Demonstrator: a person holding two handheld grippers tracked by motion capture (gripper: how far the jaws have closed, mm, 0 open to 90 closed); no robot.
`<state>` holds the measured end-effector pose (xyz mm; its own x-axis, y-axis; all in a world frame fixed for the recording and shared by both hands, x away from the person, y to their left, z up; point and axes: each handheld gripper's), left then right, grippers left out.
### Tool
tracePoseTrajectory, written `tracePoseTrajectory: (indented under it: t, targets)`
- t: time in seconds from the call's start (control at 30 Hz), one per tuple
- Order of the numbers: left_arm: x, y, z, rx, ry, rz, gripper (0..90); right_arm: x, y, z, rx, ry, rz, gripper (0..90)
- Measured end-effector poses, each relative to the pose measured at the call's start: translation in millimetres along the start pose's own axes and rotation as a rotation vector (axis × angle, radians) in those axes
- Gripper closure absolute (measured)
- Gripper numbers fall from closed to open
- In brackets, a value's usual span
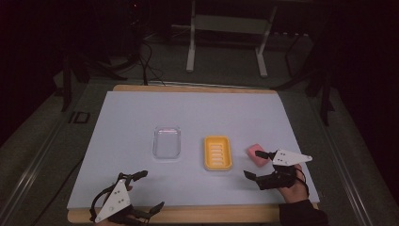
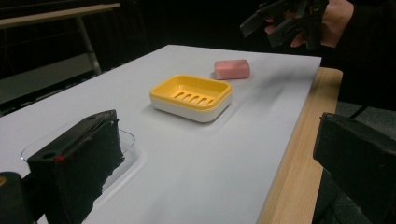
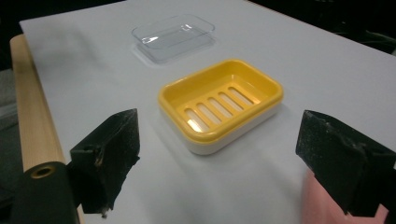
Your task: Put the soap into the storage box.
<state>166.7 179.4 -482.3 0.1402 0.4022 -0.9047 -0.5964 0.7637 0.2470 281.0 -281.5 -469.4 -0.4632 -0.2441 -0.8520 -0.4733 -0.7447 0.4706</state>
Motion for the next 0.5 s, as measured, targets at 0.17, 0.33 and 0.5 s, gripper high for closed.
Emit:
tracePoseTrajectory:
  t: [0.17,0.33,0.5]
  targets:
    - [-0.2,0.2,-0.5,-0.001,-0.001,0.001,1.7,0.1,-3.1,2.6,0.007,0.028,0.02,13.5]
    - [-0.1,-0.3,-0.7,-0.002,-0.004,0.004,1.7,0.9,-4.4,1.7,0.01,0.027,0.037,13.5]
    - [-0.5,-0.1,-0.9,-0.006,-0.008,0.007,1.7,1.1,-6.8,0.4,0.079,0.034,0.069,13.7]
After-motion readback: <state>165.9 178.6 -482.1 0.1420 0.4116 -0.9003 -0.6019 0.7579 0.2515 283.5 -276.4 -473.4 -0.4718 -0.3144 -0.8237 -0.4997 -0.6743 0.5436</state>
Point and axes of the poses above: each handheld gripper's, and its own axes: y roughly backward along the jaws, x roughly out of its underside, z roughly to its left, and after that the axes turned 15 degrees about -y, right-handed
